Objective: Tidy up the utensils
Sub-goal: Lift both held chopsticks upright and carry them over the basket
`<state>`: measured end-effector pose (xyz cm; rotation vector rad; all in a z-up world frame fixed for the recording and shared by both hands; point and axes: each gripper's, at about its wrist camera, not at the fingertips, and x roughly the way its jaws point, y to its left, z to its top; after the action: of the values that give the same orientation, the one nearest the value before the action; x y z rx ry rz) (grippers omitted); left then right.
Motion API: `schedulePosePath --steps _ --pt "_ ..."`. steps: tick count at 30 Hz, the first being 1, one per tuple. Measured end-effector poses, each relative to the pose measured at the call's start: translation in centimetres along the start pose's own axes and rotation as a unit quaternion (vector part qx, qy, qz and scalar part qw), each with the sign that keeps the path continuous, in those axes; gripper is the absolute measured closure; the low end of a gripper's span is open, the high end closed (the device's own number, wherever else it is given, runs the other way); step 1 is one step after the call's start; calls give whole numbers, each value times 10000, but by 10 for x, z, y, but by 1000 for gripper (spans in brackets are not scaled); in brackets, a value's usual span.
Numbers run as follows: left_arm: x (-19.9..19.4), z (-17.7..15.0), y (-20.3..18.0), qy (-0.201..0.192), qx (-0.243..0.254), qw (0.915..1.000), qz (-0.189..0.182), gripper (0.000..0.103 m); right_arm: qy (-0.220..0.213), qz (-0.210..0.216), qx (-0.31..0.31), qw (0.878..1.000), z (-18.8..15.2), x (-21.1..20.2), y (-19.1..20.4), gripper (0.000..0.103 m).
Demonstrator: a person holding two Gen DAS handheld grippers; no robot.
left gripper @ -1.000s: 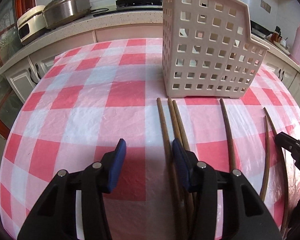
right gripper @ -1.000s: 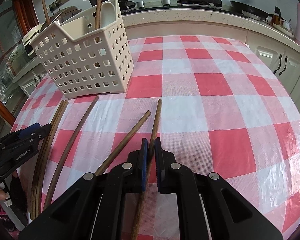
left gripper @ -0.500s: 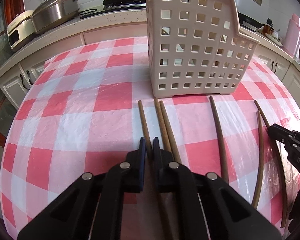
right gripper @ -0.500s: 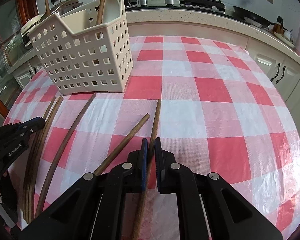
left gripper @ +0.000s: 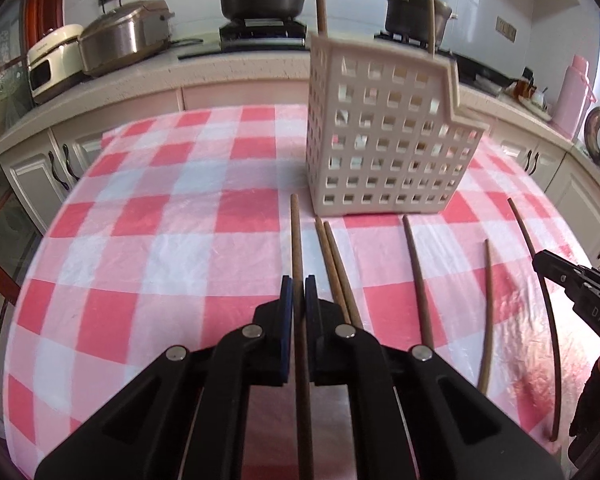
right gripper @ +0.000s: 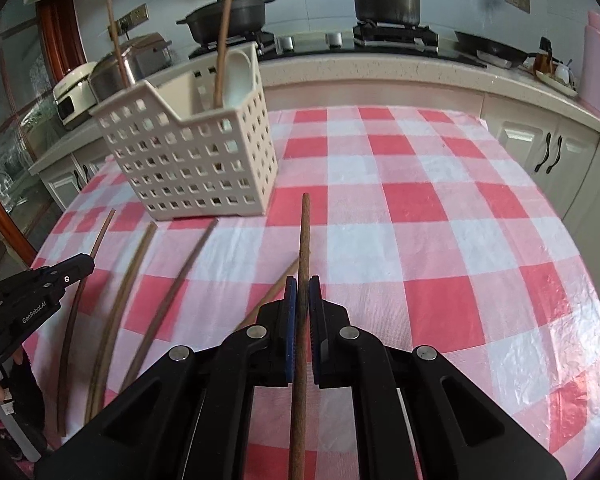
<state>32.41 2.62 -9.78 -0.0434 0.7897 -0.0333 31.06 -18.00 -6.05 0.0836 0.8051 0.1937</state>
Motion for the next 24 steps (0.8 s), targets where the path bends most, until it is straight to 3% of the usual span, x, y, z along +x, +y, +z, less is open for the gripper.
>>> schedulePosePath --steps 14,24 --pt "-89 0 -1 -949 103 9954 71 97 -763 137 -198 9968 8 -72 24 97" --pt "-128 -6 3 -1366 108 9905 121 97 -1082 228 -344 9933 6 -106 40 97"
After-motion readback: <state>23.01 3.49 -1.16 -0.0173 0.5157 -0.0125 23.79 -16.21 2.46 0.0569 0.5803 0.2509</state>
